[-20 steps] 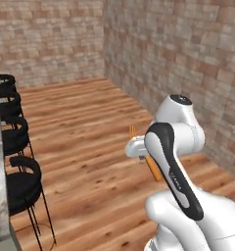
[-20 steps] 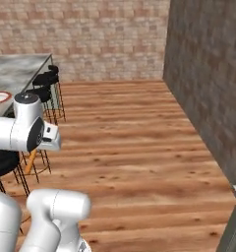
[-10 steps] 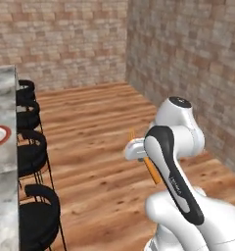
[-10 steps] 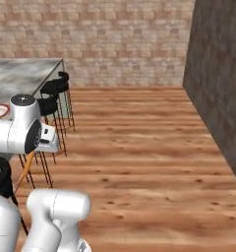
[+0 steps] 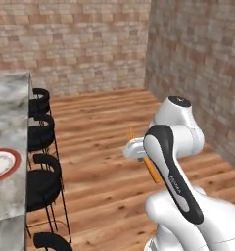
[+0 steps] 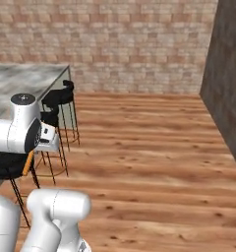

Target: Take the fork and place it on the left side of the plate. Then take the spoon and place it on the right side of the plate. Make sure they're directly next to the plate.

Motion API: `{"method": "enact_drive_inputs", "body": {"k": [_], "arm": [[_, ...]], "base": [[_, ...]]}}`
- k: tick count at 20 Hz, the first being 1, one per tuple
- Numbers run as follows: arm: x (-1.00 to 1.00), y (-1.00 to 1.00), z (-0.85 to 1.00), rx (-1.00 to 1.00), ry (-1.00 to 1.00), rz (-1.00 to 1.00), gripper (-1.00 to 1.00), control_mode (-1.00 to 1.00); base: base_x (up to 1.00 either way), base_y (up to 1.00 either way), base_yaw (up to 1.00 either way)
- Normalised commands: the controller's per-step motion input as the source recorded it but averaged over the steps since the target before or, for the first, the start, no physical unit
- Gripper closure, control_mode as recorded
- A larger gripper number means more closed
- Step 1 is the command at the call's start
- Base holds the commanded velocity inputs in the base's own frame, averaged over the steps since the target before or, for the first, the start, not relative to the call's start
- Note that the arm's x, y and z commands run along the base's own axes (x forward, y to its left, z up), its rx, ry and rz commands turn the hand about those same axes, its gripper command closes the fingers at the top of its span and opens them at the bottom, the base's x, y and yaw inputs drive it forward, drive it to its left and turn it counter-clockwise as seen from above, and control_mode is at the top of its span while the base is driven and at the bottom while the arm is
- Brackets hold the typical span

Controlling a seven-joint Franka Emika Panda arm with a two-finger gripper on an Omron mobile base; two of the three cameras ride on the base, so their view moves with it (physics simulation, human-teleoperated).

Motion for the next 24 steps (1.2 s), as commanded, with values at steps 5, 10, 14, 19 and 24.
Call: {"method": "enact_drive_inputs", "body": {"k": [5,10,14,19,24], "arm": [[0.00,0.00,0.00,0.00,0.00,0.00,1.00,1.00],[0.00,0.00,0.00,0.00,0.00,0.00,1.00,1.00],[0.00,0.00,0.00,0.00,0.00,0.00,1.00,1.00],[0.00,0.00,0.00,0.00,0.00,0.00,1.00,1.00],[0.00,0.00,0.00,0.00,0.00,0.00,1.00,1.00]], "base": [[0.92,0.00,0.24],[0.67,0.00,0.56],[0.32,-0.04,0.86],[0.23,-0.06,0.91],[0.13,-0.04,0.95]]}}
